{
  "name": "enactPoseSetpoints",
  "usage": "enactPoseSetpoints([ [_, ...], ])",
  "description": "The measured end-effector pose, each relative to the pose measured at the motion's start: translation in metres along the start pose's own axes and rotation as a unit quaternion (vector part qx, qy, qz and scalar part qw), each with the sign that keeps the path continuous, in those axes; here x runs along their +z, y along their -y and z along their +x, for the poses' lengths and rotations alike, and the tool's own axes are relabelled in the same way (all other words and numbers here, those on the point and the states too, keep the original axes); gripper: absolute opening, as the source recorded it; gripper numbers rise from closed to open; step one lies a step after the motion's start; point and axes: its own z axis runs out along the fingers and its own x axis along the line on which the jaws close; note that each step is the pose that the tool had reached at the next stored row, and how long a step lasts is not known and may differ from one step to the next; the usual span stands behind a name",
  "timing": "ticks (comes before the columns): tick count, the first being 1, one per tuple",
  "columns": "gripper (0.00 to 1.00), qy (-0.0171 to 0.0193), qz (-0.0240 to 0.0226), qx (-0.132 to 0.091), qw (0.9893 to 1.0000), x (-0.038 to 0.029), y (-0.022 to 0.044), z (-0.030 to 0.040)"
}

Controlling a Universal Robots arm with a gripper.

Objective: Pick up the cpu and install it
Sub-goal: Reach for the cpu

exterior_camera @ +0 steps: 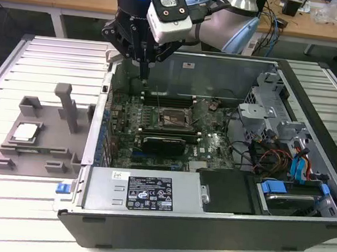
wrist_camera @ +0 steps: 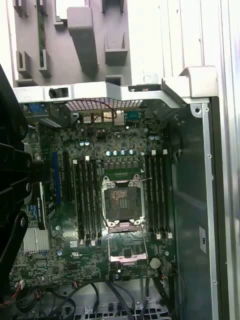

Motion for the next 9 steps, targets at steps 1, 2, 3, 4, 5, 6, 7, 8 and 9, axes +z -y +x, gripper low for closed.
enactPoseSetpoints([
  [1, 0.11, 0.0000, 0.0000, 0.000, 1.0000, 0.0000, 0.0000, 0.0000],
  [2, 0.11, 0.0000, 0.0000, 0.000, 1.0000, 0.0000, 0.0000, 0.0000],
  [3, 0.11, 0.0000, 0.0000, 0.000, 1.0000, 0.0000, 0.0000, 0.0000],
  [4, 0.11, 0.0000, 0.0000, 0.000, 1.0000, 0.0000, 0.0000, 0.0000],
  [5, 0.11, 0.0000, 0.0000, 0.000, 1.0000, 0.0000, 0.0000, 0.0000],
  [6, 0.11, 0.0000, 0.0000, 0.000, 1.0000, 0.0000, 0.0000, 0.0000],
  [7, 0.11, 0.0000, 0.0000, 0.000, 1.0000, 0.0000, 0.0000, 0.0000],
  [8, 0.11, 0.0000, 0.0000, 0.000, 1.0000, 0.0000, 0.0000, 0.0000],
  [9, 0.11, 0.0000, 0.0000, 0.000, 1.0000, 0.0000, 0.0000, 0.0000],
])
